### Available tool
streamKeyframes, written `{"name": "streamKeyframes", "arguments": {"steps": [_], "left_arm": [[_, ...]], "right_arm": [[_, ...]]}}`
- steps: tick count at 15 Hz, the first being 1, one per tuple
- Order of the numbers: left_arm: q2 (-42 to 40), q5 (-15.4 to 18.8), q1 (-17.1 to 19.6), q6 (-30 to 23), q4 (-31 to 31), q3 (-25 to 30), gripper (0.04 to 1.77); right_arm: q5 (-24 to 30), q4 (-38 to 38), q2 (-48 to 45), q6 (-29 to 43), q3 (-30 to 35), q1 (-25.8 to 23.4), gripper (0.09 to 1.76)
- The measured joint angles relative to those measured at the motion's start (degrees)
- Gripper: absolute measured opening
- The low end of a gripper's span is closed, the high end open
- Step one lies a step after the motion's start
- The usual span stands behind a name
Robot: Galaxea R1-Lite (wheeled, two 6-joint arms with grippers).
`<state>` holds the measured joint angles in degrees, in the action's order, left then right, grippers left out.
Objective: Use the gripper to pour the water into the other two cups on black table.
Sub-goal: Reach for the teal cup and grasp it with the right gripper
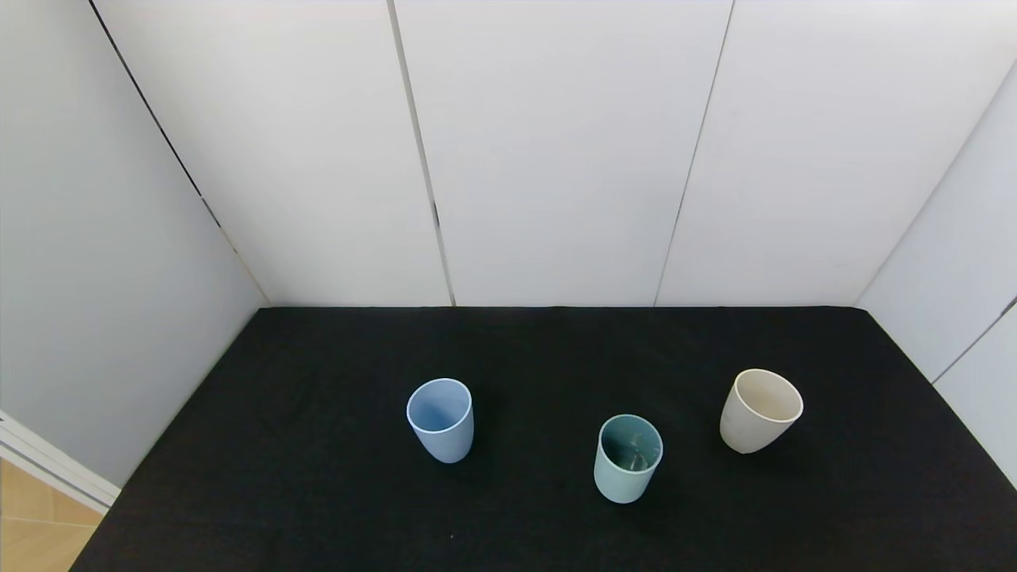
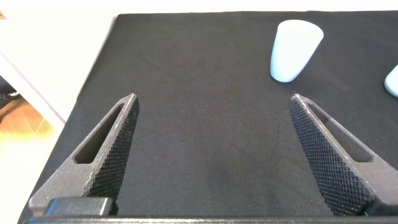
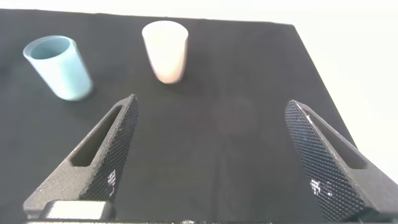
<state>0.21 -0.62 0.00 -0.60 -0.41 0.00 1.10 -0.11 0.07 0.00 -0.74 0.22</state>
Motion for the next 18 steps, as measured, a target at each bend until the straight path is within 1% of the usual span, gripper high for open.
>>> {"name": "streamKeyframes", "arguments": {"steps": [1,3,6,8,11,13,14,16,17,18], "left_arm": [[0.00,0.02,0.00,0.00,0.00,0.00,1.72],[0.00,0.02,0.00,0.02,0.00,0.00,1.72],[0.00,0.02,0.00,0.00,0.00,0.00,1.72],[0.00,0.00,0.00,0.00,0.00,0.00,1.72],[0.00,0.02,0.00,0.02,-0.02,0.00,1.72],[0.00,0.02,0.00,0.00,0.00,0.00,1.72],[0.00,0.02,0.00,0.00,0.00,0.00,1.72],[0.00,0.00,0.00,0.02,0.00,0.00,1.72],[0.00,0.02,0.00,0.00,0.01,0.00,1.72],[0.00,0.00,0.00,0.02,0.00,0.00,1.72]], "right_arm": [[1.13,0.46,0.17,0.10,-1.15,0.02,1.71],[2.26,4.13,1.05,0.11,-4.63,0.02,1.71],[4.91,6.52,6.36,0.63,-11.00,0.07,1.71],[8.11,6.64,12.63,1.49,-15.24,0.16,1.71],[14.34,6.23,24.73,2.01,-21.80,0.38,1.71],[18.66,2.78,33.38,1.95,-24.66,0.96,1.71],[19.80,0.00,37.44,1.89,-25.58,2.06,1.71],[19.80,-5.25,45.41,1.82,-26.82,6.63,1.71],[18.41,-7.17,48.76,1.89,-27.37,9.95,1.71],[15.82,-9.47,52.52,1.95,-28.09,13.91,1.71]]}}
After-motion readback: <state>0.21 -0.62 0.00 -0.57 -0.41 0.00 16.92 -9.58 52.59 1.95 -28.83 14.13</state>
